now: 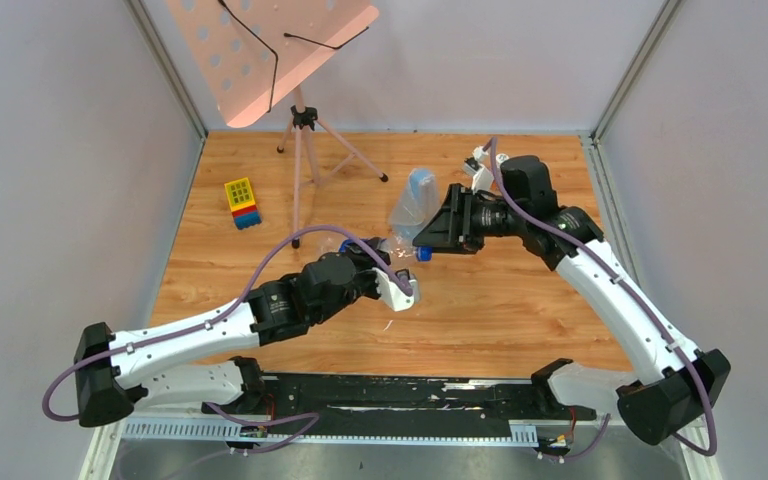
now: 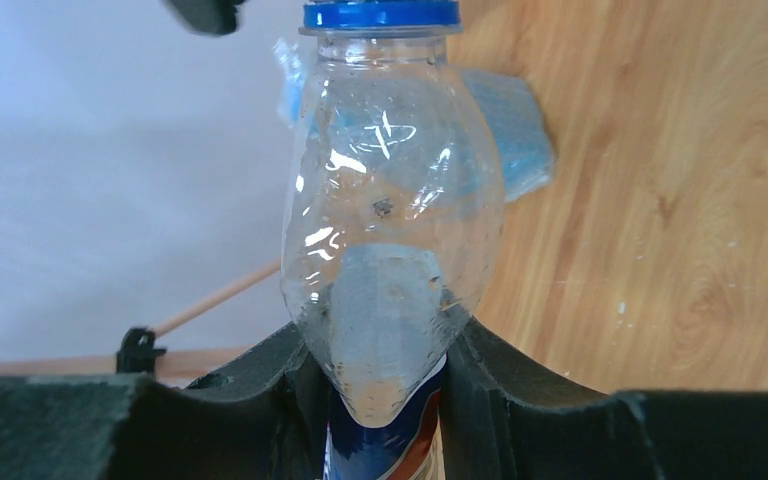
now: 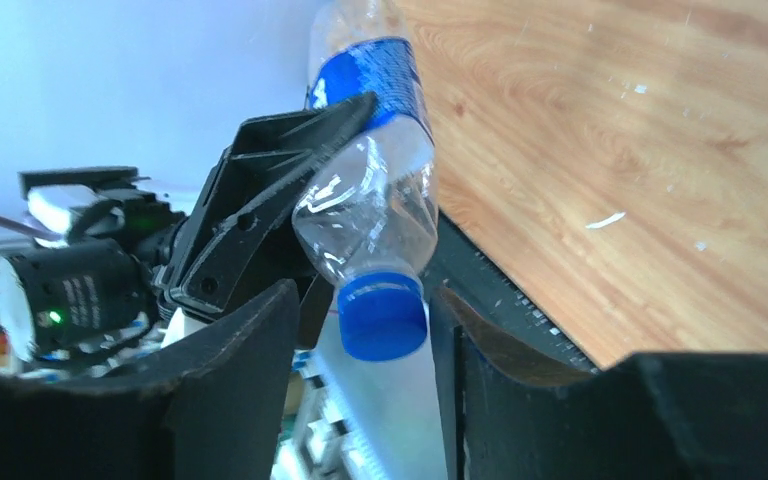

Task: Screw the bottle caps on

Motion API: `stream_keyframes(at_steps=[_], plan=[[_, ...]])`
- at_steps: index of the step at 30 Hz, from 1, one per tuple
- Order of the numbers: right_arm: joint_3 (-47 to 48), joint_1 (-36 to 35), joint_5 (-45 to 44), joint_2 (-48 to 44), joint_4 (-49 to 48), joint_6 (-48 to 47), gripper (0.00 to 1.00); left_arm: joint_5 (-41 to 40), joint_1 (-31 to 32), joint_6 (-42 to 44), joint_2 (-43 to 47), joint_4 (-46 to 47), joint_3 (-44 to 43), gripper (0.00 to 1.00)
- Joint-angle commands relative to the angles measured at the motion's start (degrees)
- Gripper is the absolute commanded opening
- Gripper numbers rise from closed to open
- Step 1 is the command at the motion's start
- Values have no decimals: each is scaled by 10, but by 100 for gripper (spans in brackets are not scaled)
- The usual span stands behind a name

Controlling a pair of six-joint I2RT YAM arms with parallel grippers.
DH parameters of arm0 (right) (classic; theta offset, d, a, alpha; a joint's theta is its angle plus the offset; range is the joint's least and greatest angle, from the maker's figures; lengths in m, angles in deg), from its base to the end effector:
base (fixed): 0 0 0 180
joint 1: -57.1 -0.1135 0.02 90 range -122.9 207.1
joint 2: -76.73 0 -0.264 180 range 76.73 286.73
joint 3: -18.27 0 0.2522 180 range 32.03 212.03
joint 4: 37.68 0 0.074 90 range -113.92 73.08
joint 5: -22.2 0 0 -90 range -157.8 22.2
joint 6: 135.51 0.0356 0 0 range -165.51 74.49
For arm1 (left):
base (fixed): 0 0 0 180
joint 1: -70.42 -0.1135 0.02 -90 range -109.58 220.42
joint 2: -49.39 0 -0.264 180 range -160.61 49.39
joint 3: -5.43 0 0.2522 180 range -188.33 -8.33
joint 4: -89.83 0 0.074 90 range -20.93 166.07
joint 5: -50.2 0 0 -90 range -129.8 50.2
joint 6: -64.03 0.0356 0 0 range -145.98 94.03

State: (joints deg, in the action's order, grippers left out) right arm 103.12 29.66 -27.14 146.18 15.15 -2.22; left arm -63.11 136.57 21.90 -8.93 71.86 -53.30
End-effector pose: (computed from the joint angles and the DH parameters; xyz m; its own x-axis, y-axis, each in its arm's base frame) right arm 0.2118 0.1361 0.3663 -0.9472 0.0943 -0.3065 -0.2188 0.5085 0.8328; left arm 0.1080 -0.2095 0.3078 0.4280 0.7164 -0.5510 0.5516 0.2759 0.7872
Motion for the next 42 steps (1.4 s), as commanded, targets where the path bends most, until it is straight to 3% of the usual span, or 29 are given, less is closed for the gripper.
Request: stream_keyframes(at_steps=[1,4,8,13,19,25,42], plan=[[4,2,-21,-62,-39,-136,57,148,-40,-47,-15,-116,-66,36],[-16,2,-51,-107,-36,-232,65,219,-74,-84,-37,-194,-112,36],[-50,1,-47,-163,-35,-386,68,341,-101,-103,-81,-259,-162,35],[-104,-15,-2,-235,-29,-613,69,445,-120,-118,-109,-299,-195,34],[-151,-29,65,-285,-20,-789,70,529,-133,-134,-122,-306,-209,34],[-165,-41,99,-291,-16,-868,66,566,-140,-148,-133,-300,-213,35],[-153,-90,61,-247,27,-918,48,591,-145,-155,-132,-296,-214,35]])
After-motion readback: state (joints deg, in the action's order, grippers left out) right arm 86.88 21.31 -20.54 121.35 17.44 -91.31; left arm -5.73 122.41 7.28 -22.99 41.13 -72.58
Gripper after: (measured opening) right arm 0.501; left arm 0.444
